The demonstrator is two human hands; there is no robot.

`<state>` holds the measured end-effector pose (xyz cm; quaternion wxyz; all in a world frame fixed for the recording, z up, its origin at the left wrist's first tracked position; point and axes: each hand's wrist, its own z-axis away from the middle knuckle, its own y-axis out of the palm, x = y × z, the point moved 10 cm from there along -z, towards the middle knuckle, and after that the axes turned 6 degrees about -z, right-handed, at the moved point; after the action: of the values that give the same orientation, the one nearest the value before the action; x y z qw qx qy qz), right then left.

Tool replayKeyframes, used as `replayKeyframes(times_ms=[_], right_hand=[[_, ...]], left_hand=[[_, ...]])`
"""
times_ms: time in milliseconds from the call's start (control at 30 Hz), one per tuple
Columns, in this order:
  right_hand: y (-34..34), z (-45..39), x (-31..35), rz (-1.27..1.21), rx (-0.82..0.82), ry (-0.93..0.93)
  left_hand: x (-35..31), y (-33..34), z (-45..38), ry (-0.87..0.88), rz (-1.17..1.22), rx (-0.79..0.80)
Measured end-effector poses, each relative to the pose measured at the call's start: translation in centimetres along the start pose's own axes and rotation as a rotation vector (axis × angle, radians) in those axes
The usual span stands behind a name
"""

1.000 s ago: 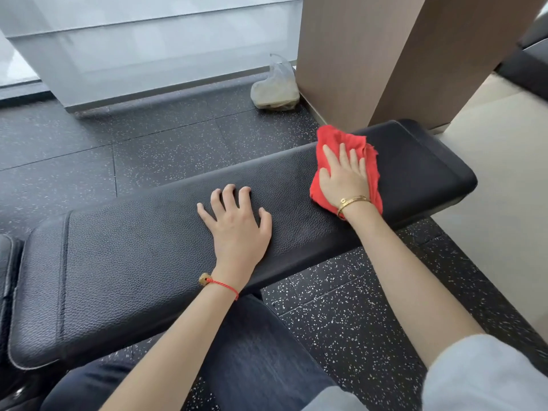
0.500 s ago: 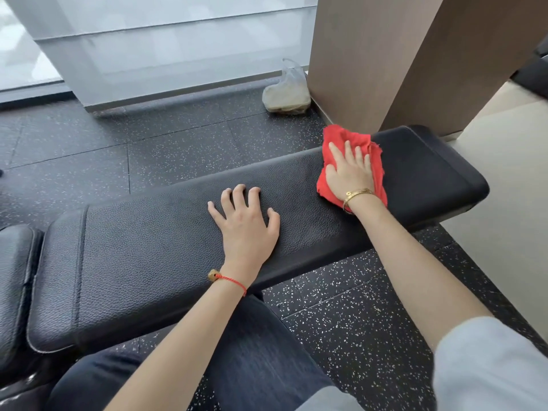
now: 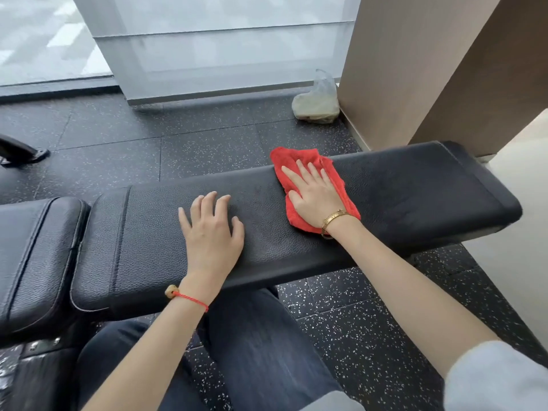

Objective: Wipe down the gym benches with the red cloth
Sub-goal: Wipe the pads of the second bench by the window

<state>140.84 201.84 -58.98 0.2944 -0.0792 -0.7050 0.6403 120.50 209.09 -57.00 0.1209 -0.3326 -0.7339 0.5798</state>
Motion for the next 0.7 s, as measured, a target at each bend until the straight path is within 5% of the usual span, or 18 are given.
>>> replayKeyframes(times_ms=[267,433,700], right_hand=[[3.2,0.9,11.3,0.038,0.041,-0.219],[3.4,6.0,11.5,-0.014,0.063,-0.382],[1.3,-0.6,5.0,0.020,-0.016,-0.004]], left_hand=[[8.2,-0.7,1.1,-0.258,-0.035,0.013],[8.4,-0.5,1.0,-0.267,-0.014,-0.003],[8.4,-0.7,1.0,-0.274,-0.019,-0.027]])
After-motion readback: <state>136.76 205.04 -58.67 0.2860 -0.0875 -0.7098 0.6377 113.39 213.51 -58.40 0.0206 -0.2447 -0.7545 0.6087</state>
